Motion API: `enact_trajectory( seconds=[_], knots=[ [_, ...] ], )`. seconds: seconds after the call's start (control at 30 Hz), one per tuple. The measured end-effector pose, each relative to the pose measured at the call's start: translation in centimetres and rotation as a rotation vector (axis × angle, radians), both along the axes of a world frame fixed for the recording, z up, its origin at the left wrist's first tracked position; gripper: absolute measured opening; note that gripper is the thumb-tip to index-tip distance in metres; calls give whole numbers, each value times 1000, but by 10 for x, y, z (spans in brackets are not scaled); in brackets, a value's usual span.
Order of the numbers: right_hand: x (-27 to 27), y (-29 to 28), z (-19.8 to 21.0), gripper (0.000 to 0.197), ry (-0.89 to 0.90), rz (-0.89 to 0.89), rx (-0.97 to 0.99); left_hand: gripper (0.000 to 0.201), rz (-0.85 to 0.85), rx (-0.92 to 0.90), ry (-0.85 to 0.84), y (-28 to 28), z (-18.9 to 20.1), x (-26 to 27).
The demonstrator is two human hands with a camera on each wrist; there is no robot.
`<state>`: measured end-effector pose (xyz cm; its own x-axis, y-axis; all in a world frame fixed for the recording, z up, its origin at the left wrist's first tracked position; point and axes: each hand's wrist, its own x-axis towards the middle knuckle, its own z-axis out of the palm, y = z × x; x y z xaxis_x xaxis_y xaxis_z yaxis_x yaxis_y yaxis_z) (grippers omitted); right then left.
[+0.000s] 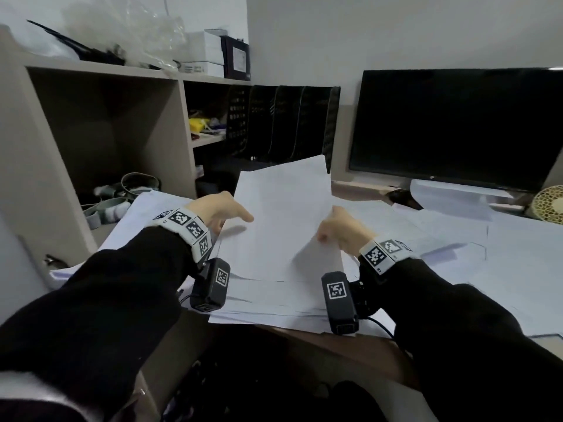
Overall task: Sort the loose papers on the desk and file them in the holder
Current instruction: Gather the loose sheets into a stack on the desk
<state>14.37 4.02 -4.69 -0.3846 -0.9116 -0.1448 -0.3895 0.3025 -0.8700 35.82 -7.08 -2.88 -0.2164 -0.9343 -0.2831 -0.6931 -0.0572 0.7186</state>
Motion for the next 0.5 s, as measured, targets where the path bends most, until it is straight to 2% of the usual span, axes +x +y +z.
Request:
enact_trajectory(
  seconds=[0.1,0.23,0.33,0.5],
  knots=[
    [-1,6,-5,50,64,11,115,87,-7,37,-84,29,6,-12],
    [-10,17,0,53,33,25,141,88,-92,-111,-253,41,19,-25],
    [-19,30,13,51,77,27,129,85,-189,-186,-224,50,37,-46],
    [-50,61,30,36,108,-21,65,75,-367,-245,-127,79,58,-102]
  ],
)
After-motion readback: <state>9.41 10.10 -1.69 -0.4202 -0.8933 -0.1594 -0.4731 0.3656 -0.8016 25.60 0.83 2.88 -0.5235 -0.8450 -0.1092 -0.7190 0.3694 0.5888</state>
